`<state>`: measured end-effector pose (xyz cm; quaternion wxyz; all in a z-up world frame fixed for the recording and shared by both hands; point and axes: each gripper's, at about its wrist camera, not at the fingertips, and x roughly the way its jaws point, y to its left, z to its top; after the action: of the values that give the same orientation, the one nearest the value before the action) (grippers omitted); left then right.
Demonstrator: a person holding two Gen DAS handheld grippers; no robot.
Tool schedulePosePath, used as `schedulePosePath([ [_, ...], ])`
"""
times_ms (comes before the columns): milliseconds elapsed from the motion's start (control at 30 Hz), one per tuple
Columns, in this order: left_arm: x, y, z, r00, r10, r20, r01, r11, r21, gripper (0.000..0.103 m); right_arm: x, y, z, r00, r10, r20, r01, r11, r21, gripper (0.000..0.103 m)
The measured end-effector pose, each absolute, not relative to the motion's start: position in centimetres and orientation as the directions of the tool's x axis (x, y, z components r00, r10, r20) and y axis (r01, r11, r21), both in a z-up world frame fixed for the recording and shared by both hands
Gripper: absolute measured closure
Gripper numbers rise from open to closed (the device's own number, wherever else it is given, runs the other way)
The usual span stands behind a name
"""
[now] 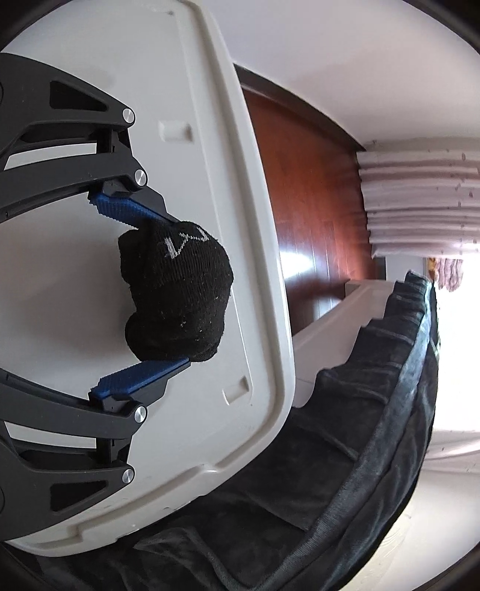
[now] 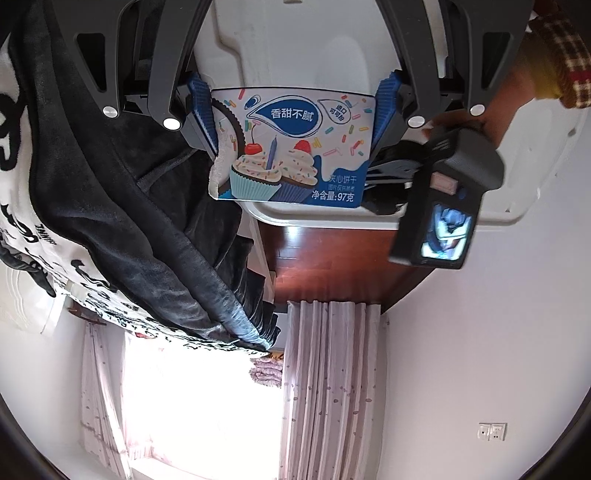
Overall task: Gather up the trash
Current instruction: 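Lower the black sock and tissue box into the bin and open both tools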
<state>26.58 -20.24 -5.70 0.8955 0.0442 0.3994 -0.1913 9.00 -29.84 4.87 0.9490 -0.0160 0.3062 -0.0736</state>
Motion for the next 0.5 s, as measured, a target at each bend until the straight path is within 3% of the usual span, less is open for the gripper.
schedulePosePath([
  [233, 21.1, -15.1, -2.5, 0.668, -0.234, -0.706, 0.320, 0.947, -0.011, 0.040, 7.9, -28.6, 5.4, 0.803, -0.141, -0.579, 0.117, 0.990, -0.079, 0.035],
  [500, 8.3, -5.5, 1.9, 0.729, -0.139, -0.670, 0.187, 0.982, -0.001, 0.040, 2.2, -21.6, 6.7, 0.812, -0.043, -0.582, 0.027, 0.999, -0.036, 0.035],
])
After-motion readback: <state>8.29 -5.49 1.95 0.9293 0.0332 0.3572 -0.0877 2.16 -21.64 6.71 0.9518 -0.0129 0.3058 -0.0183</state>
